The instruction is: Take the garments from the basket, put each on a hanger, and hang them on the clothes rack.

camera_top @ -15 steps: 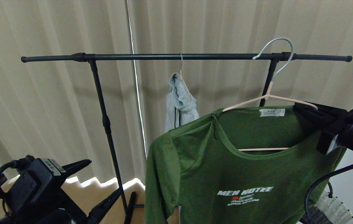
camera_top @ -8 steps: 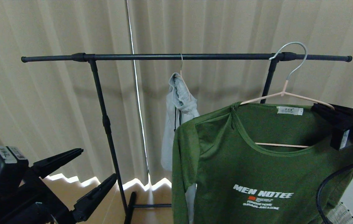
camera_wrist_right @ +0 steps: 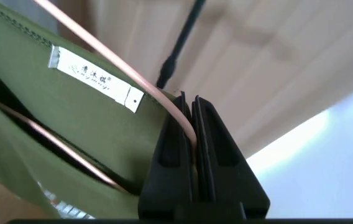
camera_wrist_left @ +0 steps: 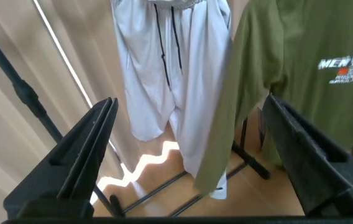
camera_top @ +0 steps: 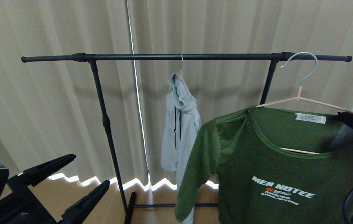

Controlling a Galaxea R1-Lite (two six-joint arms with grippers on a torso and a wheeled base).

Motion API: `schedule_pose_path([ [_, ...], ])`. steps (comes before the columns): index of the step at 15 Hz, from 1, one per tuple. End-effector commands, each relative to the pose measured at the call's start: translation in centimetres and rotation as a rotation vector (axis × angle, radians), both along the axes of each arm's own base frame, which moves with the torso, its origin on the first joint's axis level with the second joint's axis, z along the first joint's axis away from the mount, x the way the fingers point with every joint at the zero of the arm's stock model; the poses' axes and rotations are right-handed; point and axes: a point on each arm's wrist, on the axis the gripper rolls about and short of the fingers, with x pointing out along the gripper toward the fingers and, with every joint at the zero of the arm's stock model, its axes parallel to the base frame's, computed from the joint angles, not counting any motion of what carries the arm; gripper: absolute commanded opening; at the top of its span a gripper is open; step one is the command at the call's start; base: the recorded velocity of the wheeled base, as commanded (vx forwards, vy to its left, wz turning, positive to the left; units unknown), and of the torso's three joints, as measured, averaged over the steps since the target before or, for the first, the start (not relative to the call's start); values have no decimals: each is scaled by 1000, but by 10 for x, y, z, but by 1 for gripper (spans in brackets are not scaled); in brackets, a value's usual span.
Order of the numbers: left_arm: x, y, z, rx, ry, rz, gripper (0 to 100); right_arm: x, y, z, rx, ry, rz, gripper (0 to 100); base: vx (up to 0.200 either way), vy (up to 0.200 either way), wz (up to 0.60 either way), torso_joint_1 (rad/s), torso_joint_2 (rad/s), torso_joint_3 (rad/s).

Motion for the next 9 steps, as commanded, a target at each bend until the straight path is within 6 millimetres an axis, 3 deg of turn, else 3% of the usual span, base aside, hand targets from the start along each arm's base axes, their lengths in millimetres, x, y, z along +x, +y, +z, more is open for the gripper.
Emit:
schedule_pose_path([
  [1, -5, 4, 5, -16, -34, 5, 100, -2, -8, 0, -1, -2, -47, 0, 0, 0, 0, 0, 0, 0],
  [9, -10, 7, 5, 32, -87, 2, 100, -3, -37, -2, -68, 33, -259, 0, 0, 0, 0, 0, 0, 0],
])
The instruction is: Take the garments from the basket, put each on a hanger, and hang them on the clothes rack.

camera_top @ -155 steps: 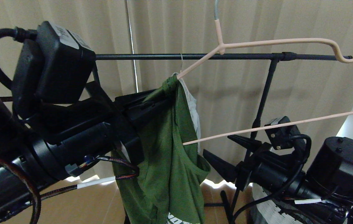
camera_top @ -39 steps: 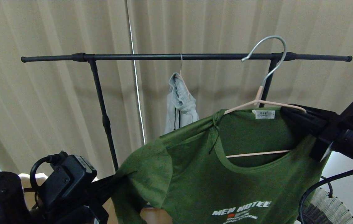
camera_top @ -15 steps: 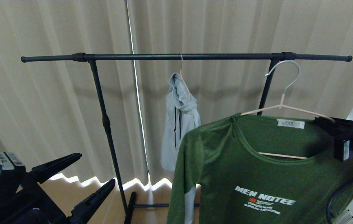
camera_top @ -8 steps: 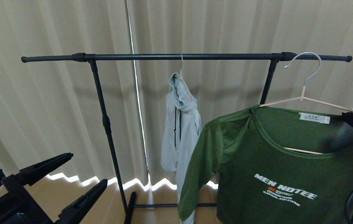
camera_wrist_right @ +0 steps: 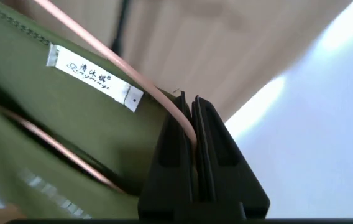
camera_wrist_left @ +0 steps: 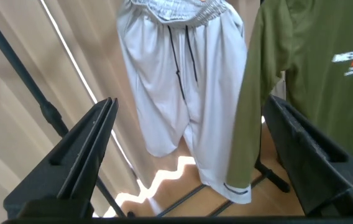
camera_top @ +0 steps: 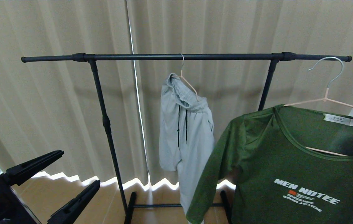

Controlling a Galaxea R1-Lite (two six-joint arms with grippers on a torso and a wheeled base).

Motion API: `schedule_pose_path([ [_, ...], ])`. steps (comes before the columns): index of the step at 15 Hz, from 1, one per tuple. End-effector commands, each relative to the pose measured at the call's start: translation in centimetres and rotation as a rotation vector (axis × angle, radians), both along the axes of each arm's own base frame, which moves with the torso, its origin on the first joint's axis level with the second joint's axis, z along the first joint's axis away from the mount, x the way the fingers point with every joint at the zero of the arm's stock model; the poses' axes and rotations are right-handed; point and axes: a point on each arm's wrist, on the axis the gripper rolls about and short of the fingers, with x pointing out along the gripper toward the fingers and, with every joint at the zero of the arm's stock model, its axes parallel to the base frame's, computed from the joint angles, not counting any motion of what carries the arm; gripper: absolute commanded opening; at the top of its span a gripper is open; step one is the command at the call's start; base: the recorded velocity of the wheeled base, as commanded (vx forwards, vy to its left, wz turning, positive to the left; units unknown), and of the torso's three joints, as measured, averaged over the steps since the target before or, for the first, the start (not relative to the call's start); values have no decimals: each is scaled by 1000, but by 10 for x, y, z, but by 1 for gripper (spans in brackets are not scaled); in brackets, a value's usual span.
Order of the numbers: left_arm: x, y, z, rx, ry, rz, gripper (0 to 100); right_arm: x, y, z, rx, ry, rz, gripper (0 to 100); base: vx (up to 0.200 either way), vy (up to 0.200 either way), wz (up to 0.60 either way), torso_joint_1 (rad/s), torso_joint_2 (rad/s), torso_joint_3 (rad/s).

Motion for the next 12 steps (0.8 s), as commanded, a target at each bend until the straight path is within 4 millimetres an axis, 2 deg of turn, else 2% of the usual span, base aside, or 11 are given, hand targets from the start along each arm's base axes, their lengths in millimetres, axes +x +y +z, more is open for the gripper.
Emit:
schedule_pose_path([
  [1, -1, 0, 0, -4, 0, 0, 100, -3, -3, 2, -20, -1, -46, 0, 0, 0, 0, 0, 0, 0],
  [5, 1, 0, 0, -1, 2, 1, 100, -9, -16, 3, -33, -6, -140, 0, 0, 0, 0, 0, 0, 0],
  [12, 1, 0, 0, -4, 2, 1, 100, -3, -17, 6, -38, -17, -146, 0, 0, 0, 0, 0, 0, 0],
])
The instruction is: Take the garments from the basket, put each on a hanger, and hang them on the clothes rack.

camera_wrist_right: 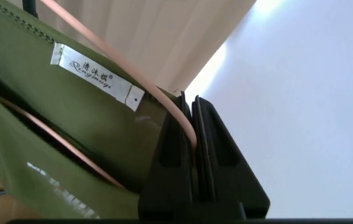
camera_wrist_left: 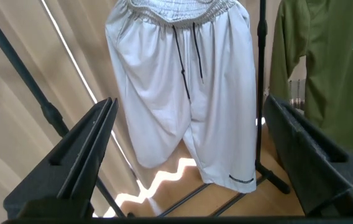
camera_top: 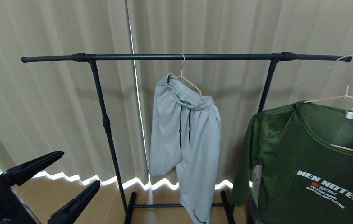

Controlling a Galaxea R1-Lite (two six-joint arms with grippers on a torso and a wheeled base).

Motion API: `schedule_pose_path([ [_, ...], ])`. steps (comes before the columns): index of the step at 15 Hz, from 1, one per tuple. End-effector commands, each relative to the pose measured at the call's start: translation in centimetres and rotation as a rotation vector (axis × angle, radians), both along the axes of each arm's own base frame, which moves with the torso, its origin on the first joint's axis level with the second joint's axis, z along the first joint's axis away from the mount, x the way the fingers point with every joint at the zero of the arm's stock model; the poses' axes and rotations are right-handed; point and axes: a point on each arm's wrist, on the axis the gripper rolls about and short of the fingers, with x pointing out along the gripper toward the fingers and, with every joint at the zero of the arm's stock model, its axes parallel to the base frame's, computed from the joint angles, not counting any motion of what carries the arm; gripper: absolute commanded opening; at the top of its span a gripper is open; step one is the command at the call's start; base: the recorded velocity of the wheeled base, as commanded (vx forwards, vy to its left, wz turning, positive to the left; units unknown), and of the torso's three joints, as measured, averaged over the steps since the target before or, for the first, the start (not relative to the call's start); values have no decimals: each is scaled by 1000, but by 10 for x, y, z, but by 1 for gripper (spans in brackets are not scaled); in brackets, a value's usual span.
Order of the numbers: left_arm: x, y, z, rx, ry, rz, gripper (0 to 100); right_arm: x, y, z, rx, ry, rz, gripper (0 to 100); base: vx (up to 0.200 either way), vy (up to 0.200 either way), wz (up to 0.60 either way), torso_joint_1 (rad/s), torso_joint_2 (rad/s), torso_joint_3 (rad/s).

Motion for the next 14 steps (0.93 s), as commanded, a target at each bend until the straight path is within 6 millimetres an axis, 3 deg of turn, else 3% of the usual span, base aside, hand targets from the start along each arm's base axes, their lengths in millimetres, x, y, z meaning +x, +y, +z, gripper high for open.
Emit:
schedule_pose_path([
  [1, 1, -1, 0, 1, 1, -1, 100, 4, 1, -1, 5, 6, 19, 0, 0, 0, 0, 0, 0, 0],
  [3, 1, 0, 1, -1, 1, 2, 100, 7, 8, -1, 5, 8, 59, 0, 0, 0, 0, 0, 0, 0],
  [14, 0, 0, 0, -2, 0, 2, 100, 13, 18, 4, 5, 0, 118, 0, 200, 0, 0, 2, 5, 3],
])
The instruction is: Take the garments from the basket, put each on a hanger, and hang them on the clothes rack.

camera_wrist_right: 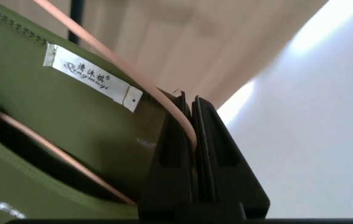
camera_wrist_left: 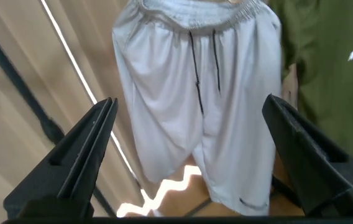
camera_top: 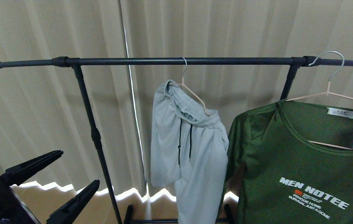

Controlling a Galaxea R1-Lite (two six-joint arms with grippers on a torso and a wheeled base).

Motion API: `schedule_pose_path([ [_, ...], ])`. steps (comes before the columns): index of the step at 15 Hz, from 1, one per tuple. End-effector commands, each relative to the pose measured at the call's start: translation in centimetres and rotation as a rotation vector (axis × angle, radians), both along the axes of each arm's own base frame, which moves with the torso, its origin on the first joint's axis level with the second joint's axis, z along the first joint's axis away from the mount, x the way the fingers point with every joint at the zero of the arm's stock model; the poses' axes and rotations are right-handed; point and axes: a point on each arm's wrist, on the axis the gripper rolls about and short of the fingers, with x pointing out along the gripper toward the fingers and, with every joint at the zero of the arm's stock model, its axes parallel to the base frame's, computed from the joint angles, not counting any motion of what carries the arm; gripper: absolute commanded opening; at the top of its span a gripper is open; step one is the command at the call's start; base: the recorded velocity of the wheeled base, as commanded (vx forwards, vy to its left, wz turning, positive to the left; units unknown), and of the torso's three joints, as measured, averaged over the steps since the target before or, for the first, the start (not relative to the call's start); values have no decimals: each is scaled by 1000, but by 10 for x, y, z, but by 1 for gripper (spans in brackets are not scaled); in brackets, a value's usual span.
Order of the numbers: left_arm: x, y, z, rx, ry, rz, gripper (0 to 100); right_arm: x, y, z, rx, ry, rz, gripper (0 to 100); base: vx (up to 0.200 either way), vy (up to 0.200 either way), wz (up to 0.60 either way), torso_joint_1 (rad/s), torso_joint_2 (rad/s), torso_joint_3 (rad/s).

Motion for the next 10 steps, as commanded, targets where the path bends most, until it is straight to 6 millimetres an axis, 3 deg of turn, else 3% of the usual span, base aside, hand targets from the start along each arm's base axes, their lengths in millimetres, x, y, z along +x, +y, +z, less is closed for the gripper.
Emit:
schedule_pose_path([
  [1, 0, 0, 0, 1, 2, 1, 100, 2, 1, 1, -1, -1, 5, 0, 200, 0, 0, 2, 2, 2],
  [6, 0, 1, 1, -3, -5, 4, 100, 19, 0, 6, 31, -7, -4, 0, 200, 0, 0, 3, 4, 6],
  [10, 1, 3, 0, 3, -7, 27, 100, 36, 2, 4, 39, 17, 3, 0, 0, 0, 0, 0, 0, 0],
])
